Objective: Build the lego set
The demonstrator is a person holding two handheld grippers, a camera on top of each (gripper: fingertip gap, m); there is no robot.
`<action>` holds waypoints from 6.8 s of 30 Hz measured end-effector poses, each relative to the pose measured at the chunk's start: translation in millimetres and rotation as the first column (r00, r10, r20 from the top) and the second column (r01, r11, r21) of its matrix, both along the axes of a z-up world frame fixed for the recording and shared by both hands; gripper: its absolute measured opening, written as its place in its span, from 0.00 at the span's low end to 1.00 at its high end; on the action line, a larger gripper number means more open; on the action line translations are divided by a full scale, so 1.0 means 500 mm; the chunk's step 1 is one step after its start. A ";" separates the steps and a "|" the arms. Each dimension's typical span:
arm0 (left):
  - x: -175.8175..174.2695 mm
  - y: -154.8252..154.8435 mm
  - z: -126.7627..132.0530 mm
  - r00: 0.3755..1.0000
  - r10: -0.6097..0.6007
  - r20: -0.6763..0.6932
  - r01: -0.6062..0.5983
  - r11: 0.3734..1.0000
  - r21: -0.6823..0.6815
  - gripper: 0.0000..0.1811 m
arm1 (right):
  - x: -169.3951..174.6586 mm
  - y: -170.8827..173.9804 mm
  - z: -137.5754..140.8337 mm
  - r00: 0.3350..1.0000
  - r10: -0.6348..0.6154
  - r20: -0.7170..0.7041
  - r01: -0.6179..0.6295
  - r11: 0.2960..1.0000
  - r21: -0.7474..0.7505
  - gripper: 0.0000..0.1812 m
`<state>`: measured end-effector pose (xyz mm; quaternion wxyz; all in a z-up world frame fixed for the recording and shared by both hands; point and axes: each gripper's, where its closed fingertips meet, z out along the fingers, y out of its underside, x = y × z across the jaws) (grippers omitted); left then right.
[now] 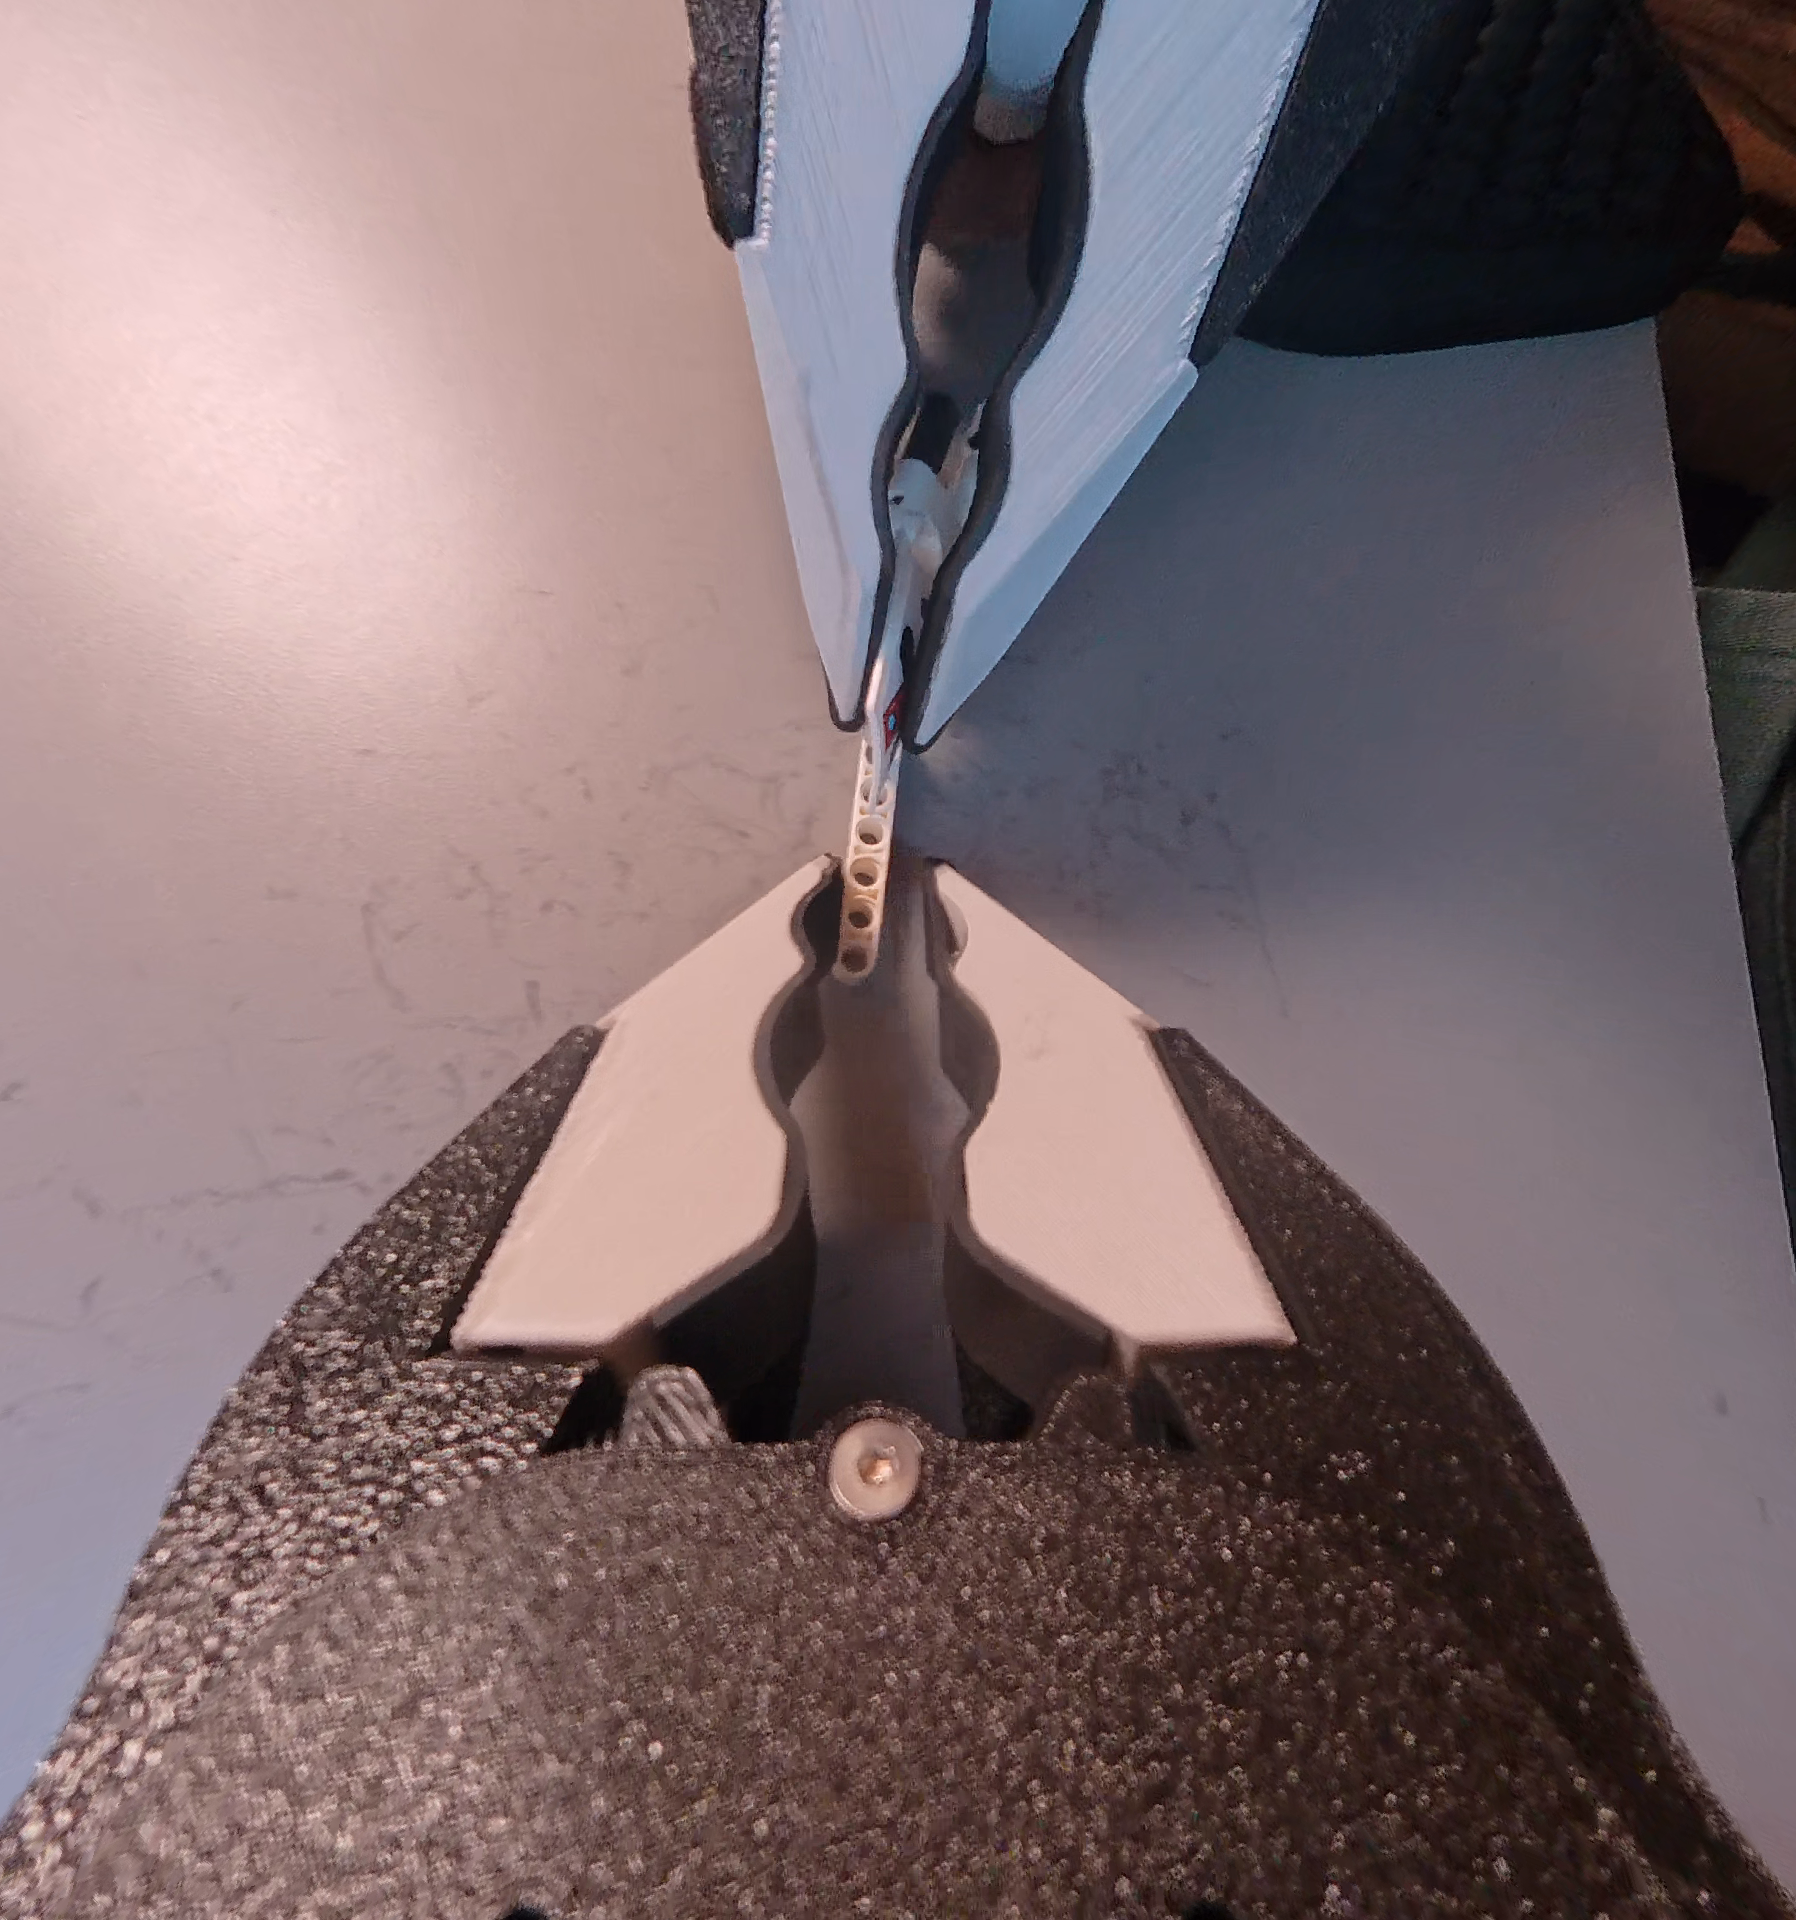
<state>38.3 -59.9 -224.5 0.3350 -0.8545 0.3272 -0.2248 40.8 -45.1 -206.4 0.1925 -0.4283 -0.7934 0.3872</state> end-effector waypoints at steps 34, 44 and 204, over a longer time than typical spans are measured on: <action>-0.003 0.011 -0.001 0.997 -0.026 -0.070 0.031 0.998 0.062 0.08 | 0.003 0.012 0.003 0.950 0.120 0.290 -0.167 0.976 0.143 0.03; -0.009 0.015 -0.003 0.995 -0.016 -0.094 0.024 0.997 0.079 0.04 | 0.002 0.010 0.004 0.954 0.088 0.285 -0.079 0.996 -0.041 0.03; -0.181 0.093 0.196 0.901 0.372 0.224 -0.432 0.710 0.556 0.31 | 0.189 0.527 0.313 0.690 -0.634 -0.349 0.722 0.633 0.277 0.31</action>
